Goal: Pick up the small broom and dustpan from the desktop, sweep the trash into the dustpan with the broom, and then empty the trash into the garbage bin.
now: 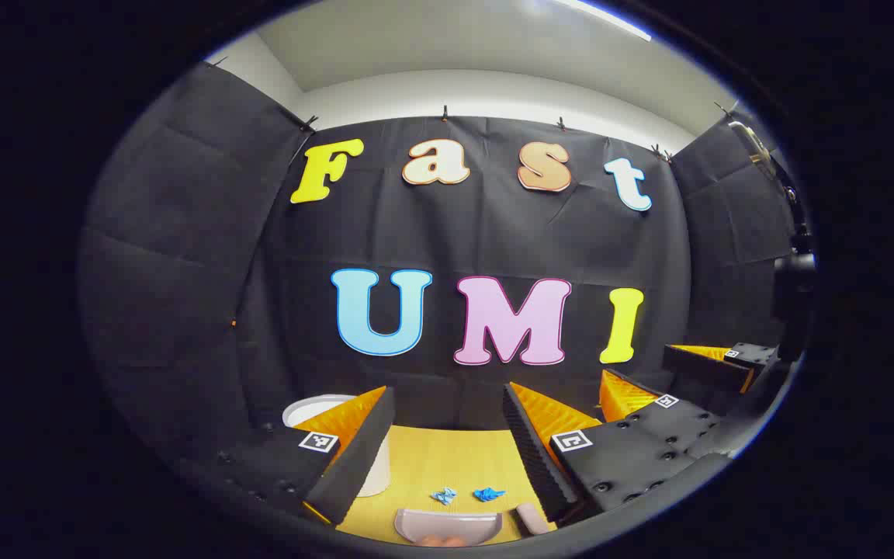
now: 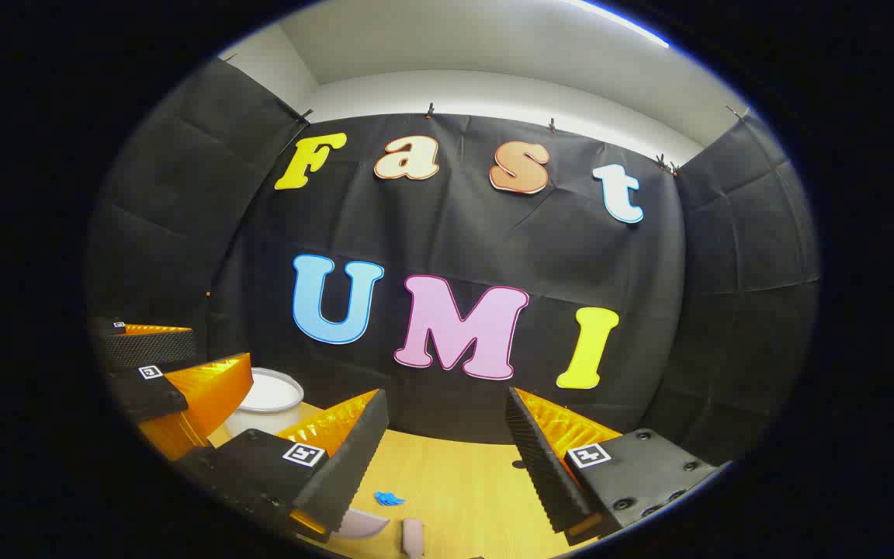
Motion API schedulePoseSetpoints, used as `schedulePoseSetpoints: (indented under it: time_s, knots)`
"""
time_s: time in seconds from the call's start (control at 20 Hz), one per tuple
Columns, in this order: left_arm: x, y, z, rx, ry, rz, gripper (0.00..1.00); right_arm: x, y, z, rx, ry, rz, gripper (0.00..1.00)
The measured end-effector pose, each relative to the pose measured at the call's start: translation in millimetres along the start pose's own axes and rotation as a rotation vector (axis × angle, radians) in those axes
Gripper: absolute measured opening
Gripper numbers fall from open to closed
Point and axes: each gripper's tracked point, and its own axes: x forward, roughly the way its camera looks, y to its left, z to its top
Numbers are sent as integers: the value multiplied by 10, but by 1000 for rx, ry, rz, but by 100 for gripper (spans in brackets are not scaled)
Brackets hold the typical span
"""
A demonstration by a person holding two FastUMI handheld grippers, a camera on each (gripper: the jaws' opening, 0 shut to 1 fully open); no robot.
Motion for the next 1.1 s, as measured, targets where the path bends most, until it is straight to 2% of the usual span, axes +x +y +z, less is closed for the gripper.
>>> schedulePoseSetpoints:
  time_s: [0.05,0.1,0.3,0.4,0.5,1.0,1.05,1.1]
  knots:
    - [-17,-19,-27,-13,11,-11,80,-52,26,-36,-5,5,1,98]
    - [-28,-39,-47,-13,15,-18,82,-76,32,-45,-10,4,-2,98]
    - [-73,-2,-67,10,25,-10,80,-132,3,-109,-4,21,-10,98]
    - [-116,-18,-67,5,24,-13,84,-159,-13,-110,12,24,-16,98]
    - [-117,-15,-67,13,20,-13,82,-181,-45,-102,11,24,-22,97]
    - [-179,32,-67,29,38,31,82,-293,-55,-52,31,16,-19,97]
    - [-183,29,-68,30,43,31,80,-294,-57,-51,33,17,-17,97]
    - [-185,31,-81,29,52,29,82,-291,-50,-63,33,20,-15,98]
